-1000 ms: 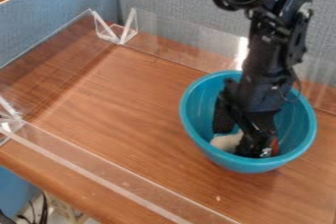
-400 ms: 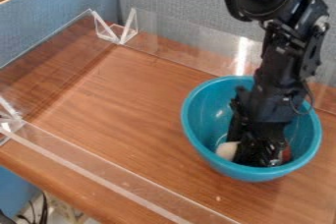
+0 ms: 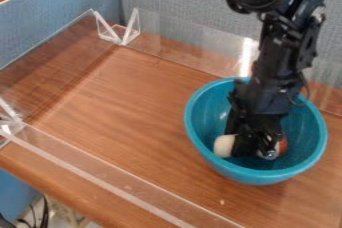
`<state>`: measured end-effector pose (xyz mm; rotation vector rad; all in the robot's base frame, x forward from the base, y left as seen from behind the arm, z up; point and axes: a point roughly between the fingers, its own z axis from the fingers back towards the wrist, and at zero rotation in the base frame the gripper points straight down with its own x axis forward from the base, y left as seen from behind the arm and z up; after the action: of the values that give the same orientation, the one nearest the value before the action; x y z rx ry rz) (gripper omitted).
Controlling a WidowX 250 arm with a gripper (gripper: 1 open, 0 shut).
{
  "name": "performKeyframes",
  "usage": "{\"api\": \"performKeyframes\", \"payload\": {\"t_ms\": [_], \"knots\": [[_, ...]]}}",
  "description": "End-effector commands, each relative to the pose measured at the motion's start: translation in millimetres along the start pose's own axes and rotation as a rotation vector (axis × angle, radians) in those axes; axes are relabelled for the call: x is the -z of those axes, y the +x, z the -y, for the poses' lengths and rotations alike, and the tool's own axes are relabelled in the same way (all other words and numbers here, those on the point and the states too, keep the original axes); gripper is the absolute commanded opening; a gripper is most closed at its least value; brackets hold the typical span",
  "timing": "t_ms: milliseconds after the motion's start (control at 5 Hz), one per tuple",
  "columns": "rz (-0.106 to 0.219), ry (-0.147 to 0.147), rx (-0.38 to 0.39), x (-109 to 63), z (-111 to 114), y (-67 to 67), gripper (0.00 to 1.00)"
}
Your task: Remove the mushroom from inside the blue bowl and put it on the table
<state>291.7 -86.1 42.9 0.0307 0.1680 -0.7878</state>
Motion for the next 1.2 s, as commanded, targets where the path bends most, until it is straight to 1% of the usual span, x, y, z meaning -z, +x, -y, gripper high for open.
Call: {"api": "performKeyframes", "payload": {"t_ms": [0, 200, 600, 1000], "knots": [[0.047, 0.031, -0.012, -7.4, -14.0, 1.6, 0.0], [0.043, 0.036, -0.019, 0.9, -21.2, 1.8, 0.0], [0.04, 0.05, 0.023, 3.8, -36.7, -12.6, 0.0], [0.035, 0.046, -0.001, -6.0, -30.4, 12.8, 0.0]]}}
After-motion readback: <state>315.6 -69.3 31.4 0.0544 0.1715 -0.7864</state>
